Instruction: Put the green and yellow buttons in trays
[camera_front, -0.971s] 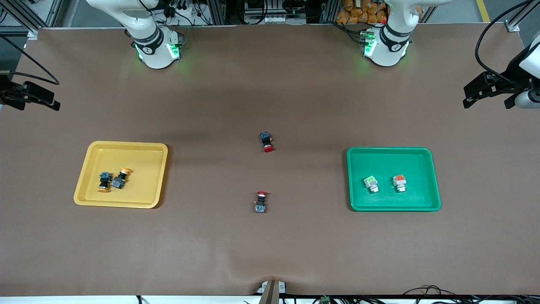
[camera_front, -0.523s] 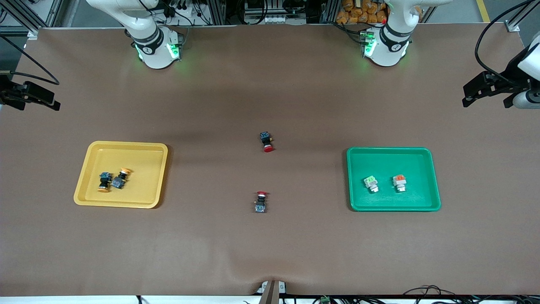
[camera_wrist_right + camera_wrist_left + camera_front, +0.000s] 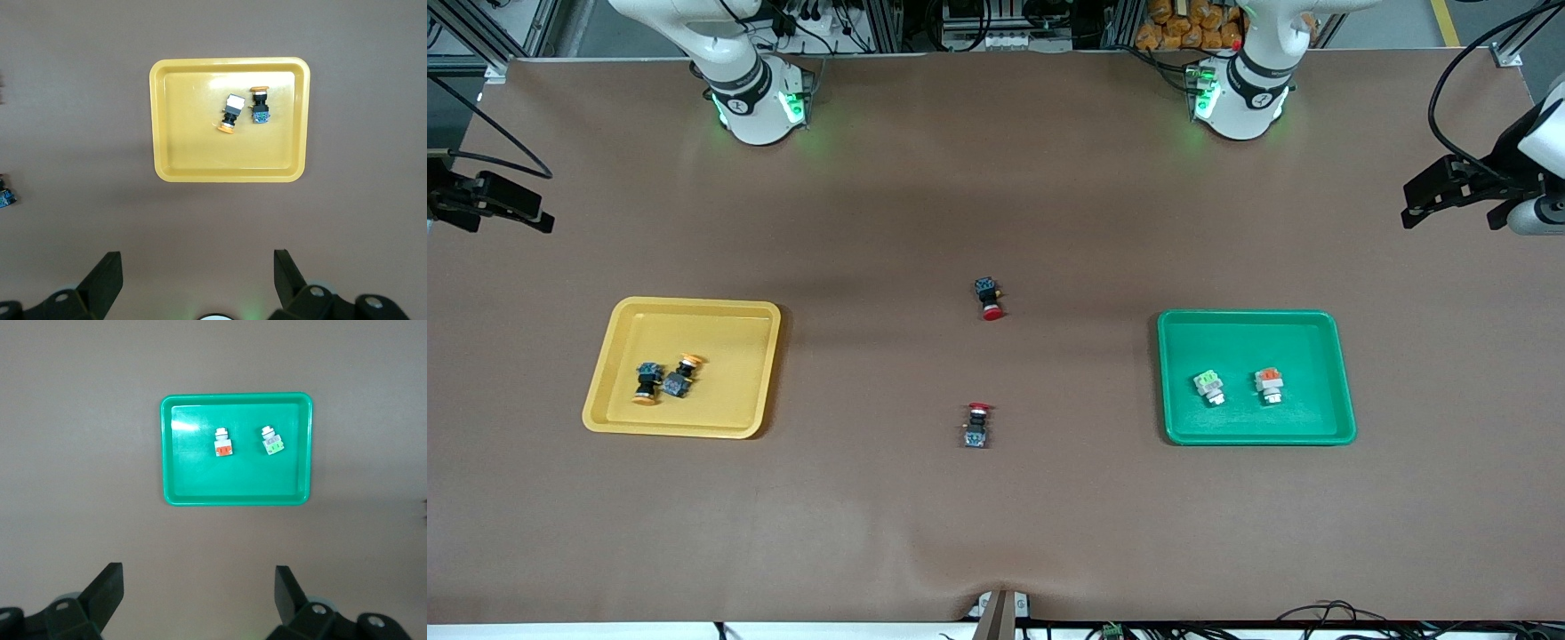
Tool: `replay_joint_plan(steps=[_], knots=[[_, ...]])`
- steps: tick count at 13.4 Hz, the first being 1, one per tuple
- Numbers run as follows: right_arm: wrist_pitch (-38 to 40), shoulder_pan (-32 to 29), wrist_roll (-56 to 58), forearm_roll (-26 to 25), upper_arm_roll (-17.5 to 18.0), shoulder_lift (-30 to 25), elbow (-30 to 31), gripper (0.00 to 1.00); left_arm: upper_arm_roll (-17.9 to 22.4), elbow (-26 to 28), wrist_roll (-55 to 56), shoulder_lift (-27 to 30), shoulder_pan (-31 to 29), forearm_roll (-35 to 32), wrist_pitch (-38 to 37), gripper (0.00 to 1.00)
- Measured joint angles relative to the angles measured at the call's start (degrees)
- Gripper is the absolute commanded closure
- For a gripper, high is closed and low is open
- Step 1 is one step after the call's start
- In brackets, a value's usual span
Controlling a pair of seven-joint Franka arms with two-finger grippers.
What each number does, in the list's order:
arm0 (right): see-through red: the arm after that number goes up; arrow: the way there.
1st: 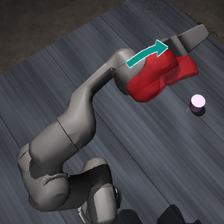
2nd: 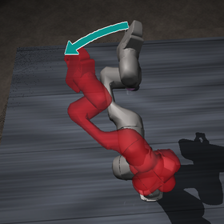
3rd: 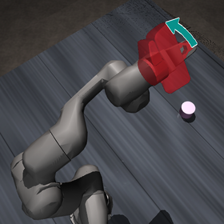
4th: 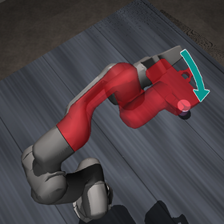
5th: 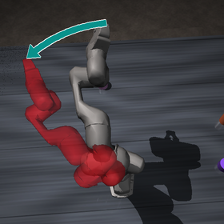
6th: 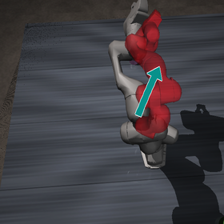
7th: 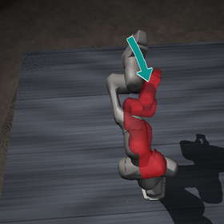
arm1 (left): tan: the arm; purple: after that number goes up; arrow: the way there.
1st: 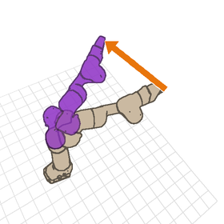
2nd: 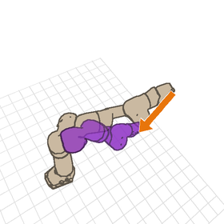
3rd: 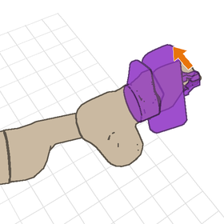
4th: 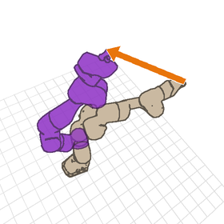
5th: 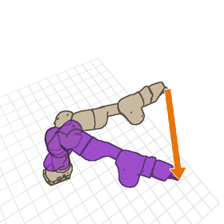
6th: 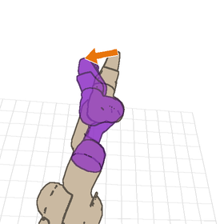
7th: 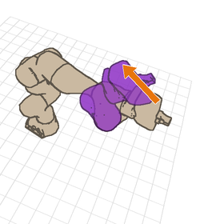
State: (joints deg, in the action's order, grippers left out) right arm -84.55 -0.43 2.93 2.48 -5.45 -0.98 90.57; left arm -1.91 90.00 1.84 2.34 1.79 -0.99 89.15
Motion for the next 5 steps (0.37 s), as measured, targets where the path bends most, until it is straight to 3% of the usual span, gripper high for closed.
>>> replay_joint_plan(steps=[5], knots=[[-0.01,0.0,0.0,0.0,0.0,0.0,0.0,0.0,0.02,0.0,0.42,-0.01,0.0,2.78,-0.72,0.0]])
